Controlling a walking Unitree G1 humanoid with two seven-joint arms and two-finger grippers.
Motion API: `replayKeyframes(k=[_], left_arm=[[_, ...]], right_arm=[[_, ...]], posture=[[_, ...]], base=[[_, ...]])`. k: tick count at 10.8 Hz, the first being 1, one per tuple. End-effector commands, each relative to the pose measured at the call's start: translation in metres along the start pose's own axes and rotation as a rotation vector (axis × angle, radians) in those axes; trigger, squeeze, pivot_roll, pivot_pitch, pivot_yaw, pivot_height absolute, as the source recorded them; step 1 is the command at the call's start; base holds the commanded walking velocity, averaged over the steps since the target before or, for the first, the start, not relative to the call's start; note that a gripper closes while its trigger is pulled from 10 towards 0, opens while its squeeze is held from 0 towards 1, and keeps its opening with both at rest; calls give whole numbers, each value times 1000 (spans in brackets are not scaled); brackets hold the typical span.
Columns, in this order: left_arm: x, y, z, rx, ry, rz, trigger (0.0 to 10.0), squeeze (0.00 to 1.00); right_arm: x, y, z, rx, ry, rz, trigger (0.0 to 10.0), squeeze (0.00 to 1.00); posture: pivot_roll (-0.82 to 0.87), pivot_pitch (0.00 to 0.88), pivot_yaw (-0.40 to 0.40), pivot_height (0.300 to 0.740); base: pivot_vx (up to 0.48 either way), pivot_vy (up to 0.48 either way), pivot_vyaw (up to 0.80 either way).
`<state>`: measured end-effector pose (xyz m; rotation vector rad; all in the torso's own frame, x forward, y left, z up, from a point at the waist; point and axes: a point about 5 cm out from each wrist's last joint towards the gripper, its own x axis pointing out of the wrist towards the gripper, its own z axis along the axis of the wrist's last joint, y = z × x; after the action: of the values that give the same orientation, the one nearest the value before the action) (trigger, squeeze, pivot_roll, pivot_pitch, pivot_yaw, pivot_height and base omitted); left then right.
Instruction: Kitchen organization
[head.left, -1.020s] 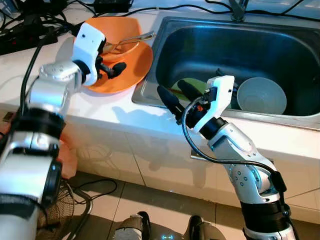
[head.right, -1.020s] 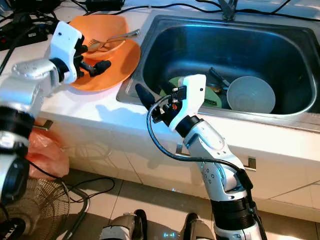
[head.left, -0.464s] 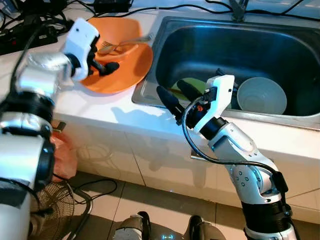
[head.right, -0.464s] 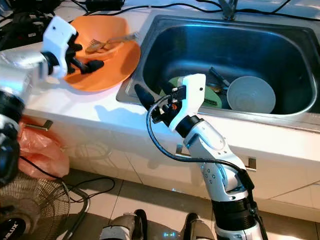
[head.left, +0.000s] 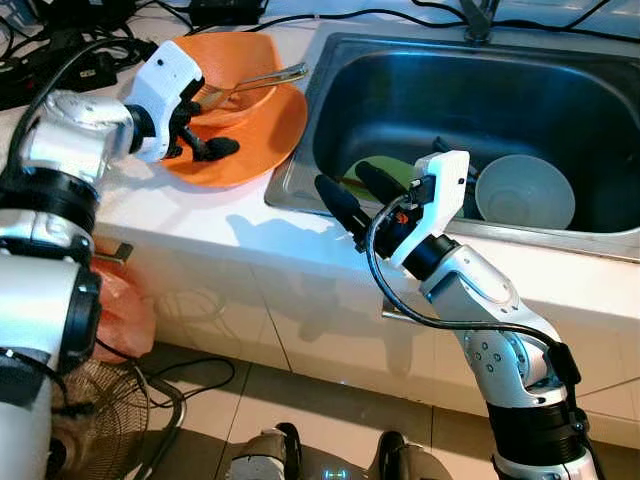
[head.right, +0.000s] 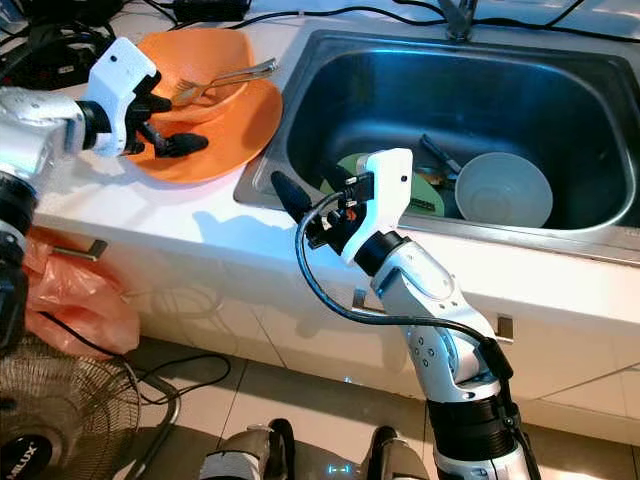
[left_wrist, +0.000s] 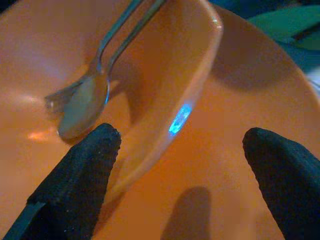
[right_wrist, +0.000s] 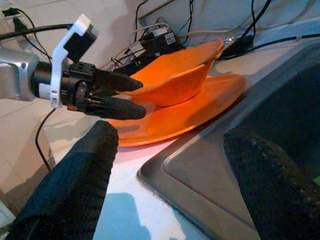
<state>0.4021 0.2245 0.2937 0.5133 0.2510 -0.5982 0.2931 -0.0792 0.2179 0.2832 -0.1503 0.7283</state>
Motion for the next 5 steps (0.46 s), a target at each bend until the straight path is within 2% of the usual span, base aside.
replayKeyframes(k=[1, 5], left_arm=[[-8, 5, 6, 30, 16, -40, 10000, 0], [-26, 15, 22, 77, -12, -80, 10000, 0]], right_arm=[[-1, 2, 3, -2, -7, 12, 10000, 0], [1, 2, 2, -1, -8, 15, 10000, 0]], posture=[[133, 185, 100, 740], [144, 177, 97, 740]], base=[[0, 0, 0], [0, 0, 0]])
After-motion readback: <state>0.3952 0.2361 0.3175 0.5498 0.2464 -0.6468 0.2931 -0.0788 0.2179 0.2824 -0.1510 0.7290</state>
